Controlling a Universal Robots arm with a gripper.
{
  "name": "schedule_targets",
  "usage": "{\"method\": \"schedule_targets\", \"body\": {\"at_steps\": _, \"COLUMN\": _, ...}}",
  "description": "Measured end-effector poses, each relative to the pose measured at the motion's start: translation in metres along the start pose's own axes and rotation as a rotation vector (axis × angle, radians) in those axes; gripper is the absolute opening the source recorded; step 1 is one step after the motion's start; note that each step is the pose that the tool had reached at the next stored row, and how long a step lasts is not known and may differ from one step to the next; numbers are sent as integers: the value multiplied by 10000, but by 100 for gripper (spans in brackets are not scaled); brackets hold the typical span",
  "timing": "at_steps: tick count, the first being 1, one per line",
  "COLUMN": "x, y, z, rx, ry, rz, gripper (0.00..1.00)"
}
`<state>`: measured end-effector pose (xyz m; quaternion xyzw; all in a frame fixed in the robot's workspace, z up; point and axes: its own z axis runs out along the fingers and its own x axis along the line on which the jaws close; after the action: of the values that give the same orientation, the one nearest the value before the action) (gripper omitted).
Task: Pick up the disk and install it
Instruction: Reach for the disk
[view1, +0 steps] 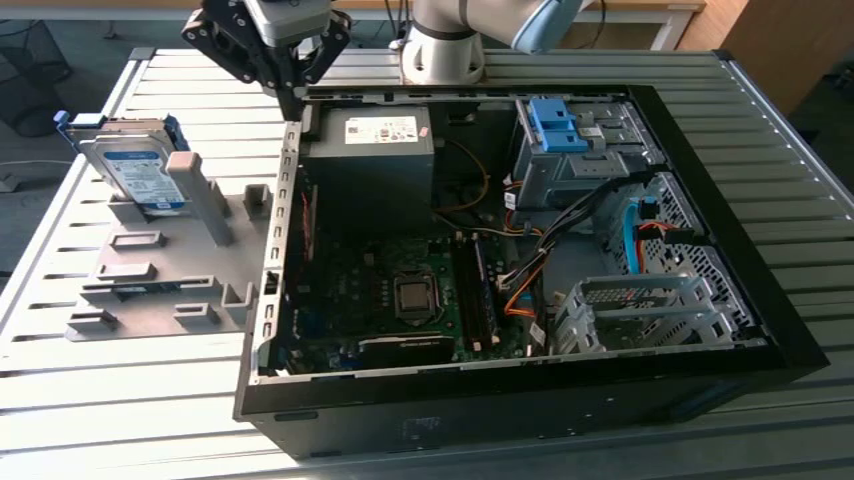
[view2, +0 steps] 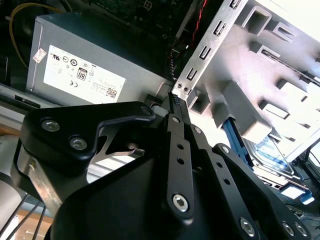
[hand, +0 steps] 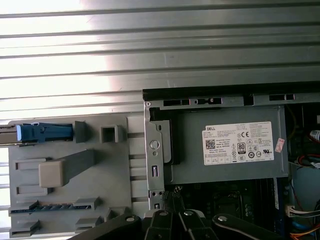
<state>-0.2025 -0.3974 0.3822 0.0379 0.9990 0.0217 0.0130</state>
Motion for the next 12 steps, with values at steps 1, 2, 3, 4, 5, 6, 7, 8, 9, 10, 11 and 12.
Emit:
{"method": "schedule_targets", "body": {"at_steps": 1, "x": 13, "y": -1, "z": 0, "rx": 0, "ry": 0, "rz": -1, "gripper": 11}}
{"method": "schedule_targets", "body": {"at_steps": 2, "x": 29, "y": -2, "z": 0, "rx": -1, "ry": 0, "rz": -1, "gripper": 11}}
{"method": "schedule_targets", "body": {"at_steps": 3, "x": 31, "y": -2, "z": -1, "rx": -1, "ry": 0, "rz": -1, "gripper": 11}}
{"method": "schedule_targets", "body": {"at_steps": 4, "x": 33, "y": -2, "z": -1, "rx": 0, "ry": 0, "rz": 0, "gripper": 11}}
{"method": "schedule_targets", "body": {"at_steps": 5, "x": 35, "y": -3, "z": -1, "rx": 0, "ry": 0, "rz": 0, "gripper": 11}}
{"method": "schedule_targets", "body": {"at_steps": 6, "x": 41, "y": -3, "z": -1, "rx": 0, "ry": 0, "rz": 0, "gripper": 11}}
{"method": "schedule_targets", "body": {"at_steps": 7, "x": 48, "y": -4, "z": -1, "rx": 0, "ry": 0, "rz": 0, "gripper": 11}}
{"method": "schedule_targets", "body": {"at_steps": 8, "x": 53, "y": -4, "z": -1, "rx": 0, "ry": 0, "rz": -1, "gripper": 11}}
{"method": "schedule_targets", "body": {"at_steps": 9, "x": 60, "y": -5, "z": -1, "rx": 0, "ry": 0, "rz": 0, "gripper": 11}}
{"method": "schedule_targets", "body": {"at_steps": 10, "x": 67, "y": -5, "z": -1, "rx": 0, "ry": 0, "rz": 0, "gripper": 11}}
{"method": "schedule_targets", "body": {"at_steps": 11, "x": 73, "y": -5, "z": -1, "rx": -1, "ry": 0, "rz": -1, "gripper": 11}}
{"method": "schedule_targets", "body": {"at_steps": 12, "x": 79, "y": -6, "z": -2, "rx": 0, "ry": 0, "rz": -1, "gripper": 11}}
